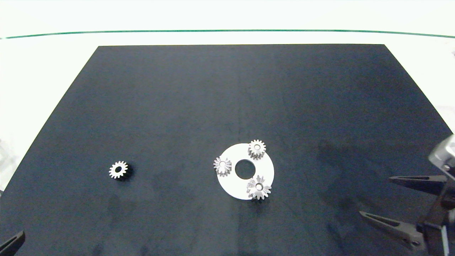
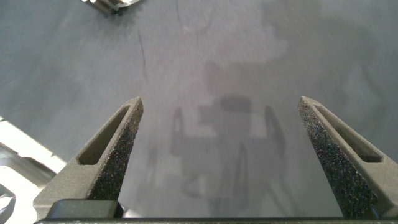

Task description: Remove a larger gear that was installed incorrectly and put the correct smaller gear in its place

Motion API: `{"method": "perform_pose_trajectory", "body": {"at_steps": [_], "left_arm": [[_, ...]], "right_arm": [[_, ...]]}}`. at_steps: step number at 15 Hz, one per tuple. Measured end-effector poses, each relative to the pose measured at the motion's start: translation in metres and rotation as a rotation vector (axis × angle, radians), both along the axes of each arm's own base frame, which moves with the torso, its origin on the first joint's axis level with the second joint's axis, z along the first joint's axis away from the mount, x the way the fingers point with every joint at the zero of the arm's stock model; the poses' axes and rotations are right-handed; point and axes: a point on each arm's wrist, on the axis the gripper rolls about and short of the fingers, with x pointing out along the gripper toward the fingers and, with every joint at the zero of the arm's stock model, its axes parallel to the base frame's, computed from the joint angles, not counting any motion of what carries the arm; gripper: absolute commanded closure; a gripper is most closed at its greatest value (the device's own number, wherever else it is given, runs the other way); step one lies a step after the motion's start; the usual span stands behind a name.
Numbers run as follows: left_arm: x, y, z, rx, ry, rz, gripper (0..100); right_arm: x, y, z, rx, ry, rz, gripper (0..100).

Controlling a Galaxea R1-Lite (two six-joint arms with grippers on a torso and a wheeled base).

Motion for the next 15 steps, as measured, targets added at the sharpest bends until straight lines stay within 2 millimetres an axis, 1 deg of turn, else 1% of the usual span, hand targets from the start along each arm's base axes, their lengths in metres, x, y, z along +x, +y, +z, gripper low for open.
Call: {"method": "perform_pose_trajectory", "body": {"at_steps": [2, 5, 8, 12, 15], "left_arm": [[0.004, 0.000, 0.000, 0.000, 0.011, -0.001, 0], [0.007, 0.000, -0.001, 0.000, 0.028, -0.002, 0], [0.009, 0.000, -0.002, -0.001, 0.040, -0.002, 0], [0.010, 0.000, -0.002, 0.000, 0.044, -0.003, 0], [0.010, 0.000, -0.002, 0.000, 0.047, -0.003, 0]], "right_arm": [[0.014, 0.023, -0.006, -0.034, 0.012, 0.047, 0], [0.030, 0.058, -0.008, -0.046, 0.035, 0.107, 0], [0.045, 0.087, -0.011, -0.065, 0.045, 0.141, 0], [0.064, 0.120, -0.021, -0.090, 0.034, 0.152, 0], [0.070, 0.142, -0.031, -0.116, 0.037, 0.172, 0]]}}
